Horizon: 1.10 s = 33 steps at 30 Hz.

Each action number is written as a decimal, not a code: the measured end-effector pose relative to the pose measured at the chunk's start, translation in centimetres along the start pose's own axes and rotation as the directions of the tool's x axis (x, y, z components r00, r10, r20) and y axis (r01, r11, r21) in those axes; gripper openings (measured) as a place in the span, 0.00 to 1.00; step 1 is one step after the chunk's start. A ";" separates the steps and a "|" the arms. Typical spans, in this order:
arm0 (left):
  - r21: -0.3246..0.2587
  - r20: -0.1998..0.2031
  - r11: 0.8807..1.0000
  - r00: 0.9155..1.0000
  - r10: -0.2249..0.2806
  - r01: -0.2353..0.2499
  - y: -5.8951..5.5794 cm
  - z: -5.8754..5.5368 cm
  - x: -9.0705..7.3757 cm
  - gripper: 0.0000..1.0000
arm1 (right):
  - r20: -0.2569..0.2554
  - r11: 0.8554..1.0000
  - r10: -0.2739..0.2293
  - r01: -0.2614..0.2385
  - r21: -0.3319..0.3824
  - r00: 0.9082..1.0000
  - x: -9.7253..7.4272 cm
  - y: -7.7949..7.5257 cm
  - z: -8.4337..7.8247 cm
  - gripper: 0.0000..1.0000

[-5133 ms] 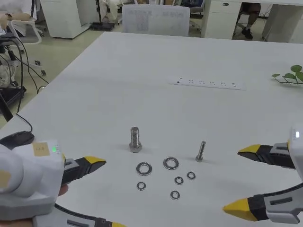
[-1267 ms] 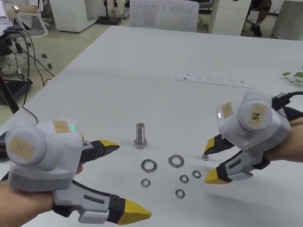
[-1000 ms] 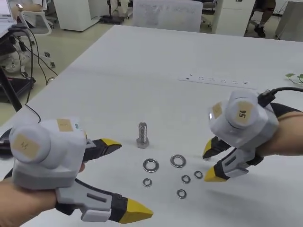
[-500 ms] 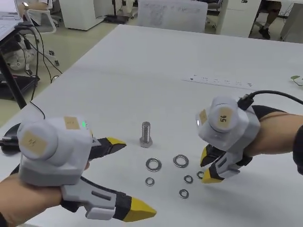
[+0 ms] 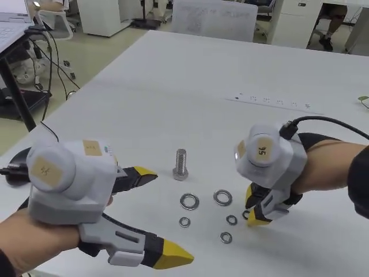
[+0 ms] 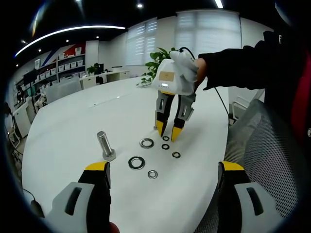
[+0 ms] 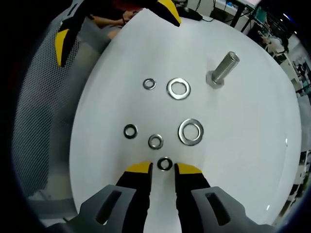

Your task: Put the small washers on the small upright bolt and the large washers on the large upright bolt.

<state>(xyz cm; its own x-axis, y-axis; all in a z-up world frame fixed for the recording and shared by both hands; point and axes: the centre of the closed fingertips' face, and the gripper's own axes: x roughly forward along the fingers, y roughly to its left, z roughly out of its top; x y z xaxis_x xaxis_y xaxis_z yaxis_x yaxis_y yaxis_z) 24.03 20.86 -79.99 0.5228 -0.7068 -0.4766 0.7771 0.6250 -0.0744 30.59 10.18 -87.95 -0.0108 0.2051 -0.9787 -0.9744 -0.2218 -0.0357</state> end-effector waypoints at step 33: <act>0.000 0.005 1.000 1.000 0.005 -0.005 -0.3 -0.2 -0.7 0.90 | -0.068 1.000 0.004 -0.002 0.032 0.998 0.1 0.4 0.5 0.13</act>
<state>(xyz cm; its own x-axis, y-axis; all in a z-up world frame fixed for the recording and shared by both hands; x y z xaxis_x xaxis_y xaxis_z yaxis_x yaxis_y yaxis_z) 23.36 21.26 -79.85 0.5288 -0.7050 -0.4726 0.7741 0.6289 -0.0720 30.09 10.56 -87.97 0.0004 0.1392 -0.9903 -0.9810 -0.1920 -0.0274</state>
